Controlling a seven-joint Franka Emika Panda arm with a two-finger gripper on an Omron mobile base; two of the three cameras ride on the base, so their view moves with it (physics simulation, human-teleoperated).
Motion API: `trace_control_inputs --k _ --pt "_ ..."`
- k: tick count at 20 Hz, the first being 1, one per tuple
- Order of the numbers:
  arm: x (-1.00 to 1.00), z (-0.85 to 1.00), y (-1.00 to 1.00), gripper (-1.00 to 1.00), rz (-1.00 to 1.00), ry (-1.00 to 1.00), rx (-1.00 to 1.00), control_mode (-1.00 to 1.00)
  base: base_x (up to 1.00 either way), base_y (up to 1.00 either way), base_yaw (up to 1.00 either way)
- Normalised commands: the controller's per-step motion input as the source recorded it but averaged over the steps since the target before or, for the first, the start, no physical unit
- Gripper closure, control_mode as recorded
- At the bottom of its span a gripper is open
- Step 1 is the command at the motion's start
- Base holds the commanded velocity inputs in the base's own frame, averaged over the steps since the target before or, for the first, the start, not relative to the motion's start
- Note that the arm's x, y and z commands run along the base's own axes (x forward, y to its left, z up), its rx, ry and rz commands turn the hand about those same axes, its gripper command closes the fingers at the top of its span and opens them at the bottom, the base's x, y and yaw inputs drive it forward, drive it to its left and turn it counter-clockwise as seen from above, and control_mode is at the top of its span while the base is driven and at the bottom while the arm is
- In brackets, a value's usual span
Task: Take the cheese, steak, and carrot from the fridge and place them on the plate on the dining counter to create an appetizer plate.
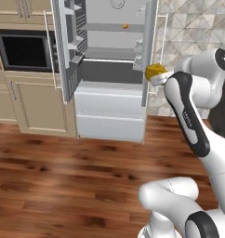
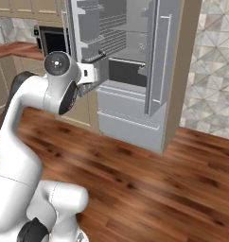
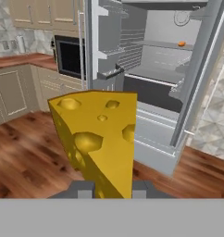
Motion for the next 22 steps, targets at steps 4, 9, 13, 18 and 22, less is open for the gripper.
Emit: trace_control_inputs --k 4,9,13,18,22 --pt "0.00 0.00 0.00 1.00 0.00 0.00 0.00 1.00 -1.00 0.00 0.19" --pt "0.00 0.00 0.00 1.00 0.00 0.00 0.00 1.00 -1.00 -0.12 0.25" --pt "0.00 0.00 0.00 1.00 0.00 0.00 0.00 1.00 -1.00 -0.51 0.20" --pt "0.00 0.00 0.00 1.00 0.00 0.00 0.00 1.00 -0.89 -0.74 0.26" --pt "0.00 0.00 0.00 1.00 0.00 0.00 0.00 1.00 -0.52 -0.94 0.33"
